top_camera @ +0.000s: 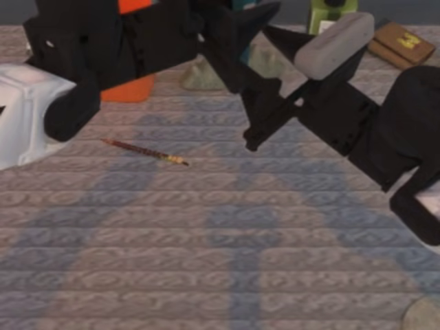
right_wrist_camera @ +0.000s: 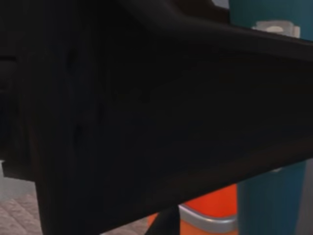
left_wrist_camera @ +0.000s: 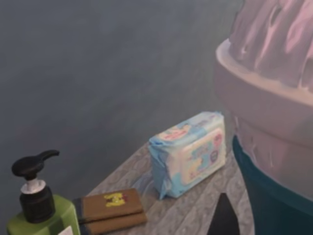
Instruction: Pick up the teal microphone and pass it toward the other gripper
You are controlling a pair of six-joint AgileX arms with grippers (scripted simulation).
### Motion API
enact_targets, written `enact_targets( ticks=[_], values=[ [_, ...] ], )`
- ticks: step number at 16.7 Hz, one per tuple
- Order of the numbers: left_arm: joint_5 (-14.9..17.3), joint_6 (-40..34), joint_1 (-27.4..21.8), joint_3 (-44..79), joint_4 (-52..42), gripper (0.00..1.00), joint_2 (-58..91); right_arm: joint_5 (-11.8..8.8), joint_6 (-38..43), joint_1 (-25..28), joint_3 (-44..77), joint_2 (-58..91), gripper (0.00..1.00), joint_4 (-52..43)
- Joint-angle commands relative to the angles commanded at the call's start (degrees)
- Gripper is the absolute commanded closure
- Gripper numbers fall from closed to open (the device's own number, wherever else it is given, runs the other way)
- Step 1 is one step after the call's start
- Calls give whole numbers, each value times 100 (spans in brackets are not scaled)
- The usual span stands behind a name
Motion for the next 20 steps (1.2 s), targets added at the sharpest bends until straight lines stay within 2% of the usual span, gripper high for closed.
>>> enact_targets(
  ticks=[10, 17, 20],
  values=[
    [-10, 19, 11, 18, -8, 100, -28, 15, -15, -18, -35, 13, 0, -2],
    [656, 43, 776, -330, -61, 100, -391, -205, 12, -188, -1344, -1199, 0, 79],
    [782, 52, 928, -394, -68, 100, -464, -253, 18, -213, -1545, -1401, 0, 105]
  ],
)
